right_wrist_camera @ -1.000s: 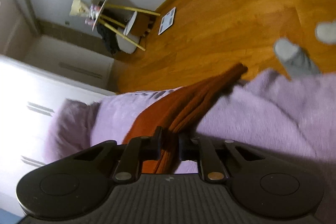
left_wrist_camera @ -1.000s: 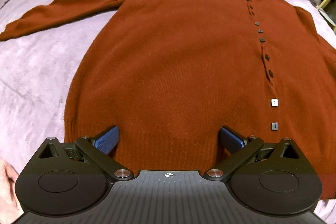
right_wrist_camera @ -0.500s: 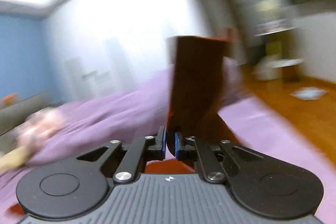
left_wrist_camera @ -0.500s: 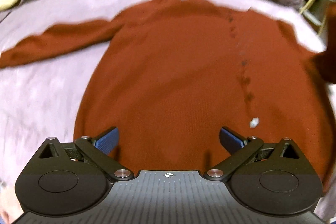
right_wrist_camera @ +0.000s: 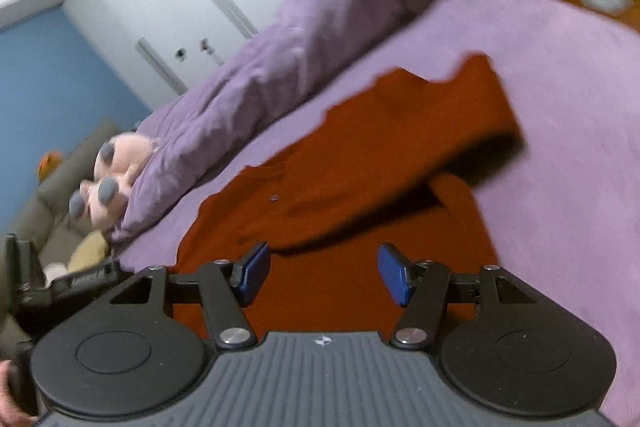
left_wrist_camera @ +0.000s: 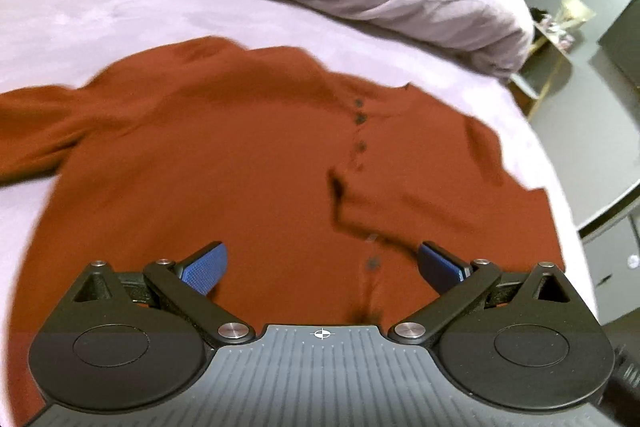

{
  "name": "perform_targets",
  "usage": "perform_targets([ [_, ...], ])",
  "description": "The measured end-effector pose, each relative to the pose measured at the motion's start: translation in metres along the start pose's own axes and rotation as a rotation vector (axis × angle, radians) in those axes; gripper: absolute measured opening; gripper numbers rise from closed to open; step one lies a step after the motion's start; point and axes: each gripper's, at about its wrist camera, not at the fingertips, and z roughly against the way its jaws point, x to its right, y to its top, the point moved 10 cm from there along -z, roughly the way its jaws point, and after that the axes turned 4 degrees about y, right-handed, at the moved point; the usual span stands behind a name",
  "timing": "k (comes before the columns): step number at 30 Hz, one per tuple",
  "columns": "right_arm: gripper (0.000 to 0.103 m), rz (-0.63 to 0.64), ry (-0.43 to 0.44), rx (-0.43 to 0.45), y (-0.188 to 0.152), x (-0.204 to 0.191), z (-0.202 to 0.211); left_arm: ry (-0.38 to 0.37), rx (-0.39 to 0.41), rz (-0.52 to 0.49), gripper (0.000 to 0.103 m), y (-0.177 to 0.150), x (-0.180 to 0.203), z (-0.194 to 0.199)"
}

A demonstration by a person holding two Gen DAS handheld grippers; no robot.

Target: Fold small clothes

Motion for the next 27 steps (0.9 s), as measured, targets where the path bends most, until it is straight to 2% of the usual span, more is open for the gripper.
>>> perform_targets([
  [3, 0.06, -0.05, -0.024, 0.023, -0.007, 0.018, 0.004, -0.022, -0.021, 0.008, 0.098, 0.013, 0.011, -0.027],
  [5, 0.06, -0.074, -0.023, 0.033, -0.01, 0.026, 0.009, -0.021, -0.046, 0.012, 0.081, 0.017, 0.013, -0.043],
  [8, 0.06, -0.087, -0.026, 0.033, -0.016, 0.029, 0.008, -0.053, -0.096, 0.049, 0.078, 0.017, 0.011, -0.062],
  [10, 0.06, -0.09, -0.026, 0.039, -0.016, 0.029, 0.008, -0.083, -0.094, 0.073, 0.078, 0.02, 0.01, -0.066],
  [12, 0.06, -0.096, -0.031, 0.045, -0.014, 0.028, 0.009, -0.114, -0.095, 0.11, 0.068, 0.023, 0.009, -0.067],
  [14, 0.06, -0.108, -0.034, 0.051, -0.013, 0.027, 0.008, -0.177, -0.125, 0.163, 0.042, 0.024, 0.011, -0.071],
  [16, 0.06, -0.114, -0.034, 0.051, -0.011, 0.026, 0.007, -0.188, -0.169, 0.194, 0.04, 0.021, 0.011, -0.078],
  [18, 0.06, -0.109, -0.038, 0.051, -0.01, 0.024, 0.006, -0.178, -0.163, 0.169, 0.033, 0.021, 0.012, -0.082],
  [19, 0.06, -0.104, -0.043, 0.046, -0.01, 0.023, 0.005, -0.168, -0.161, 0.159, 0.018, 0.021, 0.013, -0.084],
  [20, 0.06, -0.099, -0.05, 0.045, -0.01, 0.022, 0.004, -0.166, -0.165, 0.157, 0.009, 0.022, 0.013, -0.085],
  [24, 0.06, -0.085, -0.081, 0.031, -0.007, 0.021, 0.0, -0.201, -0.14, 0.158, 0.008, 0.038, 0.018, -0.078],
  [27, 0.06, -0.051, -0.12, 0.022, -0.004, 0.022, -0.002, -0.21, -0.067, 0.095, 0.007, 0.067, 0.023, -0.054],
])
